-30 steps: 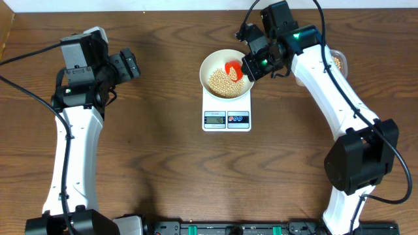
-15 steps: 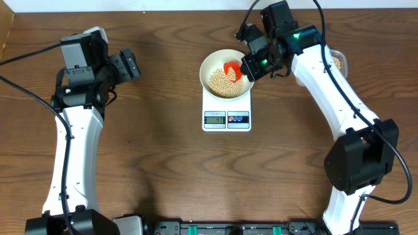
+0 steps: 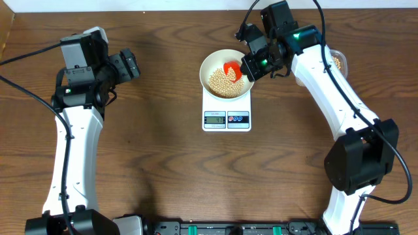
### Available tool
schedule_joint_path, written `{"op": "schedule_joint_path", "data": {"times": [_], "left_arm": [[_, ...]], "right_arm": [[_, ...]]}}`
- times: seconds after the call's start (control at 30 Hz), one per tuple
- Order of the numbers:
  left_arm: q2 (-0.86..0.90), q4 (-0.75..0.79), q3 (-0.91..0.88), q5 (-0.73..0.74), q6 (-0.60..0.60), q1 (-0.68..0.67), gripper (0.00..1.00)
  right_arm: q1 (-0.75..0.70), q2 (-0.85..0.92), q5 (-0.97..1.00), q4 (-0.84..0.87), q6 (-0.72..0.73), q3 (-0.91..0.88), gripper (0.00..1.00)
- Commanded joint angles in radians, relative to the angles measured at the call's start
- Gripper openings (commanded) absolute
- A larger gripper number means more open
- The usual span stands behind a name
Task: Scoop item into bowl and weigh 50g on scale
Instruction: 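Tip the scoop and pour beads into the bowl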
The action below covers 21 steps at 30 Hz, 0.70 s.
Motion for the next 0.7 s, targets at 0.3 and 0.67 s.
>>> {"op": "schedule_joint_path", "data": {"times": [0.3,0.67], "left_arm": [[-0.002,-0.003,0.009,-0.01,0.014,0.002,0.91],[-0.002,-0.003,0.009,-0.01,0.014,0.002,0.91]], "right_arm": [[0.013,0.001,-0.012,0.003,-0.066,0.025,0.01],[0.013,0.001,-0.009,0.004,-0.106,0.025,0.01]]}}
